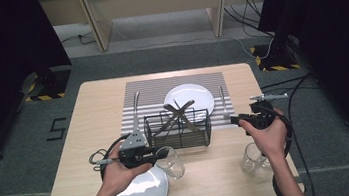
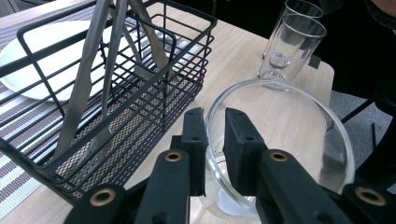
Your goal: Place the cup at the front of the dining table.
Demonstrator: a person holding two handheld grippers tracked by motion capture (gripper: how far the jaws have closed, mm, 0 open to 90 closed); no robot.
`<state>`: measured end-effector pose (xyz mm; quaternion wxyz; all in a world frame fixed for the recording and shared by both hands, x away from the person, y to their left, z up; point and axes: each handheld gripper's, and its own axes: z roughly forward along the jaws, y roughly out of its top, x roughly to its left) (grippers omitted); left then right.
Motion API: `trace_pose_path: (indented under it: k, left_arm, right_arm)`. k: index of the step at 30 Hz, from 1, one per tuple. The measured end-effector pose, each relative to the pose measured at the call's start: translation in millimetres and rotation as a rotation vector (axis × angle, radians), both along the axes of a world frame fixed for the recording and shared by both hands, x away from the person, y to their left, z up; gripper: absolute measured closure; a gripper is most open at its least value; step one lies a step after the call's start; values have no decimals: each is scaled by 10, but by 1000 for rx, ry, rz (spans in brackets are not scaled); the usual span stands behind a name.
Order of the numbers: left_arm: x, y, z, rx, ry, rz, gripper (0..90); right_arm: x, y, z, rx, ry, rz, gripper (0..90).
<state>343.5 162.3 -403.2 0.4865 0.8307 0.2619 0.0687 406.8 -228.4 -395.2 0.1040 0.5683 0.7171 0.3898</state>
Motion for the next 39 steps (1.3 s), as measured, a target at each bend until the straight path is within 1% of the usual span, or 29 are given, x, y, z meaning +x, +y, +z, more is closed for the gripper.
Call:
trace_pose_path:
  k: [13,29,39]
  left_arm:
    - [-37,80,-2,-3,4,9,785]
    - [-63,128,10,-10,2,16,785]
    - [-77,159,29,-18,-5,21,785]
  right_arm:
    - [0,0,-5,0,3,-1,591]
    - [2,7,-14,-2,6,1,592]
    - [1,3,-11,1,4,0,592]
